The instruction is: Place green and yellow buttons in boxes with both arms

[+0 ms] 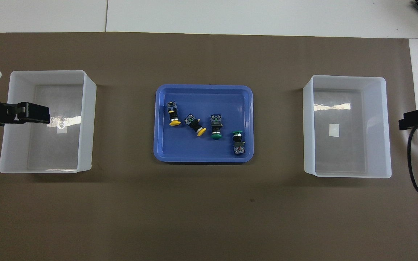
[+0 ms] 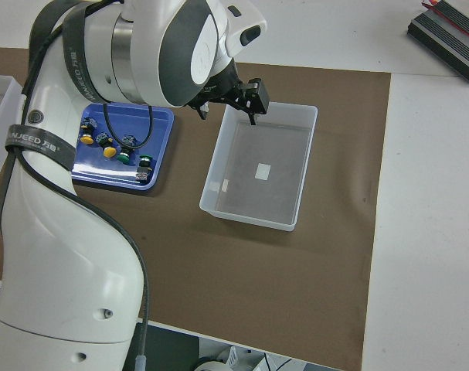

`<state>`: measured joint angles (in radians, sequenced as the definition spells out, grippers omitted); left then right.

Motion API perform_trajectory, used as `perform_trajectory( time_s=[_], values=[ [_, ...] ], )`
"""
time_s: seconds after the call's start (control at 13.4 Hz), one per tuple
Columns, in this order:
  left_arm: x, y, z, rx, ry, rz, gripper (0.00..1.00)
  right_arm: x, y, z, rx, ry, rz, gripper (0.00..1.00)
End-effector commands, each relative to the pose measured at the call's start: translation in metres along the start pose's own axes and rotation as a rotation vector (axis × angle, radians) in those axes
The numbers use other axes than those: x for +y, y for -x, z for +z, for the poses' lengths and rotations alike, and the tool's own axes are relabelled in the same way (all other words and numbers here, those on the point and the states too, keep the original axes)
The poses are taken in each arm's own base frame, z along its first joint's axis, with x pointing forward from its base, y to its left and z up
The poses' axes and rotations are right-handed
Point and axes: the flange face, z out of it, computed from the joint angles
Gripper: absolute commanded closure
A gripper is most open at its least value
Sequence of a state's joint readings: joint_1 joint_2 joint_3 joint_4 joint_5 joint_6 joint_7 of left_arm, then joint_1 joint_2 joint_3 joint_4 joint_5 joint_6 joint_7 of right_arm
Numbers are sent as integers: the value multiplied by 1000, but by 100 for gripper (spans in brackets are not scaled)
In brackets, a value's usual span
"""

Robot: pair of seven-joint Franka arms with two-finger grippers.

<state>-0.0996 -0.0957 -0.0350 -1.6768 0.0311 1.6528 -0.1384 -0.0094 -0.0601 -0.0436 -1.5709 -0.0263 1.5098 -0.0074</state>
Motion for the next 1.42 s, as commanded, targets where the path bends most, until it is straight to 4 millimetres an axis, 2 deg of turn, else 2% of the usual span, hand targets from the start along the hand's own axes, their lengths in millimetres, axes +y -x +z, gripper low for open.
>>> perform_trajectory(
  time_s=[0.0, 0.22, 0.37, 0.6, 0.75, 0.82, 0.97, 1.04, 1.12, 1.27, 1.34],
  values=[
    [5, 3, -6, 11, -15, -46, 0, 3, 10, 3, -14, -15, 12, 0],
    [19, 2, -5, 20, 8, -38, 0, 3, 10, 3, -16, -9, 12, 0],
    [38, -4, 2, 31, 44, -32, 0, 0, 10, 2, -11, -1, 5, 0],
    [95, -26, 51, 11, 57, -61, 0, 1, 10, 3, -14, -3, 15, 0],
    [142, -40, 100, -12, 59, -89, 0, 1, 10, 5, -21, -3, 15, 0],
    [160, -48, 118, 0, 72, -117, 0, 0, 10, 5, -19, -3, 14, 0],
    [170, -63, 136, 46, 135, -161, 0, 0, 10, 5, -17, -3, 14, 0],
    [183, -67, 170, -1, 122, -156, 0, 1, 11, 4, -18, -3, 14, 0],
    [204, -76, 186, 1, 124, -164, 0, 1, 12, 4, -19, -3, 12, 0],
    [211, -92, 207, 0, 131, -183, 4, 0, 13, 6, -24, -3, 11, 0],
    [218, -95, 228, -3, 129, -179, 7, 1, 13, 6, -24, -3, 12, 0]
  ],
)
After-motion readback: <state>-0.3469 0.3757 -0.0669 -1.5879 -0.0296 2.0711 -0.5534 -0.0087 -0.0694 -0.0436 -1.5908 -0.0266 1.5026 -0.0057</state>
